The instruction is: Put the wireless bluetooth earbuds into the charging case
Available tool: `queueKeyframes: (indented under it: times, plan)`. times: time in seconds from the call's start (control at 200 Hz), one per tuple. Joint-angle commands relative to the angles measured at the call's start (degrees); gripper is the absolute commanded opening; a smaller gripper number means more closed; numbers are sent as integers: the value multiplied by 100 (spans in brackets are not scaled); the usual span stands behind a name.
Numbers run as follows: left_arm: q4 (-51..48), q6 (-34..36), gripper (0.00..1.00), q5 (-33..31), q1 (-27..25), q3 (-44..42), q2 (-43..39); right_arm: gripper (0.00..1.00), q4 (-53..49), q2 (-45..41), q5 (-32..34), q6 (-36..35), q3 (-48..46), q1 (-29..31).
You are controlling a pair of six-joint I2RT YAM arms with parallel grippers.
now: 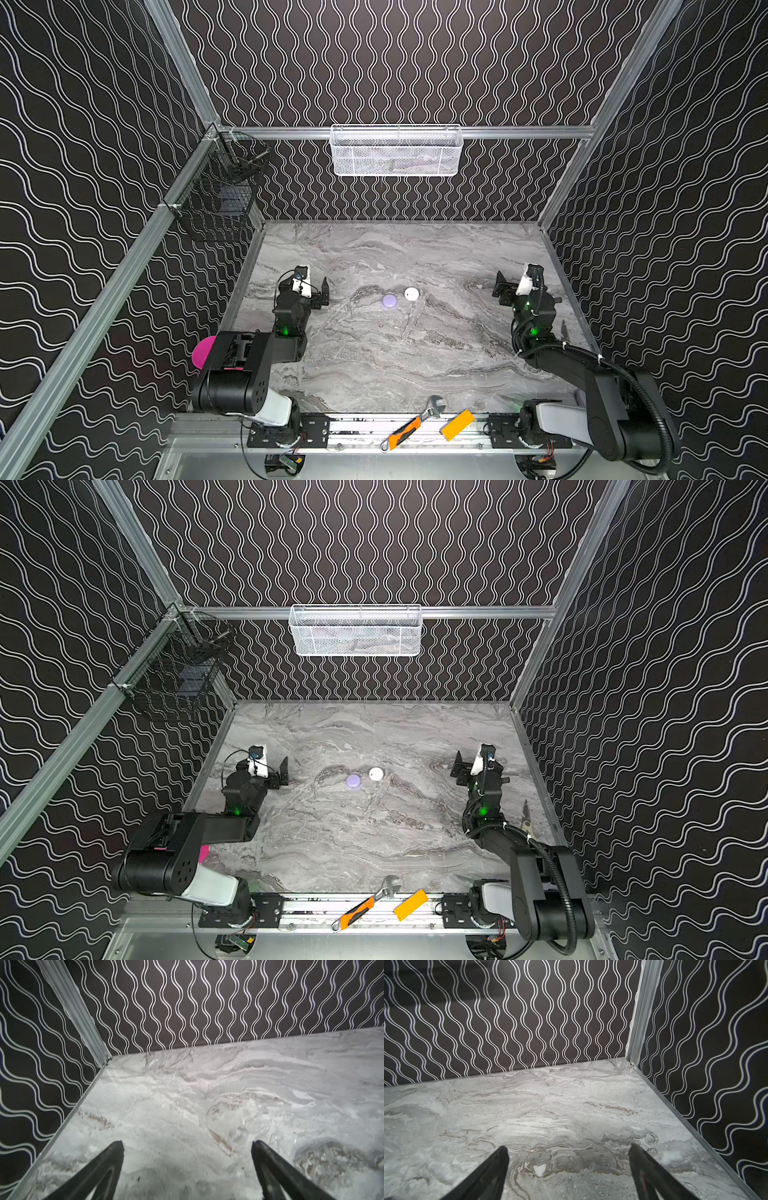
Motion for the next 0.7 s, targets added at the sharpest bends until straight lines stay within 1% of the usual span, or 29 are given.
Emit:
queueKeyframes:
  times: [0.0, 0.11, 0.3, 0.375, 0.505, 0.606, 0.691]
  plan:
    - [-191, 87, 99, 163, 17, 154, 45, 92, 735, 120, -250, -48, -35, -81]
    - [-182, 86, 99, 141, 17, 150, 47, 92, 907, 229, -429, -2, -22, -250]
    - [-171, 86, 99, 141, 17, 152, 46, 91, 967, 352, -926, 26, 51, -516]
    - [-173, 86, 99, 141, 17, 150, 50, 91, 1032, 395, -1002, 63, 55, -607]
    - [-183, 91, 99, 146, 17, 150, 42, 90, 1006, 399, -1044, 127, 67, -716]
    - [-173, 93, 99, 141, 17, 150, 50, 89, 550, 288, -942, 83, 156, -716]
    - [-176, 86, 99, 141, 17, 150, 51, 89, 625, 287, -930, 85, 123, -716]
